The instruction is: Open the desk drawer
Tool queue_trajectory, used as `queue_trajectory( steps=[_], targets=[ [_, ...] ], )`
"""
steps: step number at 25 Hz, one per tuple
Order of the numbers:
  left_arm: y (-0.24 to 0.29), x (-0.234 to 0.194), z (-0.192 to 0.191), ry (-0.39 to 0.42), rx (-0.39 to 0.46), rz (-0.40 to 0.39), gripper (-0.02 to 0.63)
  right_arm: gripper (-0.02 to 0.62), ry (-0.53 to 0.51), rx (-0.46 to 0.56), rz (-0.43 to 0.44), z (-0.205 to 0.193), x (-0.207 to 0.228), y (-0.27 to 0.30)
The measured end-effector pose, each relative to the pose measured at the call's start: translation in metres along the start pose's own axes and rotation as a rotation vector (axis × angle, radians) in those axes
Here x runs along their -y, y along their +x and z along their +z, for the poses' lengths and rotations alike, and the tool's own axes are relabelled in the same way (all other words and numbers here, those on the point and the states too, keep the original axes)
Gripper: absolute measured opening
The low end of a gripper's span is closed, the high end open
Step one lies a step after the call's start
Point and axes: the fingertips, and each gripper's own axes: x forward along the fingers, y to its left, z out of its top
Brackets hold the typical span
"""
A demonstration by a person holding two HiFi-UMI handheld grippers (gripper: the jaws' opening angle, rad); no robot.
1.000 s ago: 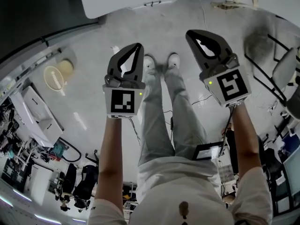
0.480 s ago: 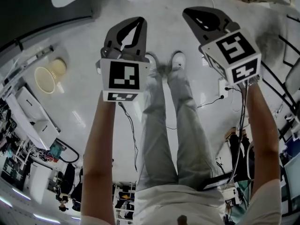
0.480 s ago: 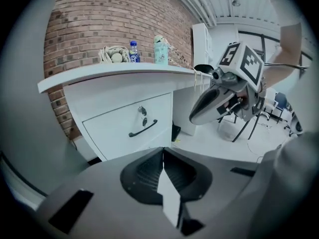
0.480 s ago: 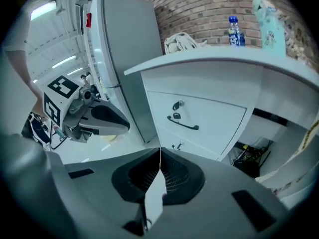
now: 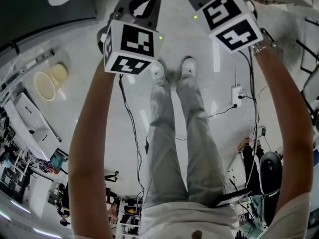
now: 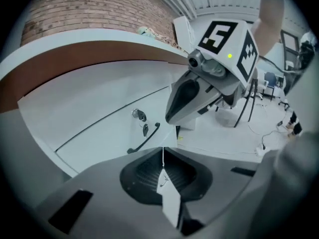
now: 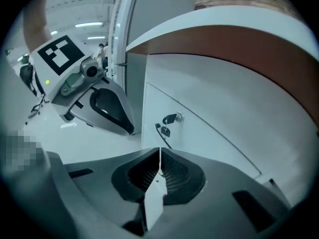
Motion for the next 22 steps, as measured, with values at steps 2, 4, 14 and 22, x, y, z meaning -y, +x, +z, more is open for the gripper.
queue_trajectory(
  steps=[2, 4, 14, 22],
  targets=[
    [0.008, 0.002, -0.001, 0.093, -0.025, -0.011, 0.009, 0.028, -0.084, -0.009, -0.007, 0.003, -0.001, 0.005],
    [0.015, 0.005, -0.001, 0.179, -0.049, -0.029, 0.009, 0.029, -0.149, -0.016, -0.013, 0.005, -0.002, 0.008],
    [0.048, -0.026, 0.007, 0.369, -0.123, 0.004, 0.135, 0.155, -0.34, -0.103, -0.033, -0.008, 0.01, 0.034],
    [0.063, -0.025, -0.004, 0.564, -0.155, -0.012, 0.152, 0.155, -0.504, -0.139, -0.036, -0.013, 0.008, 0.058]
  ],
)
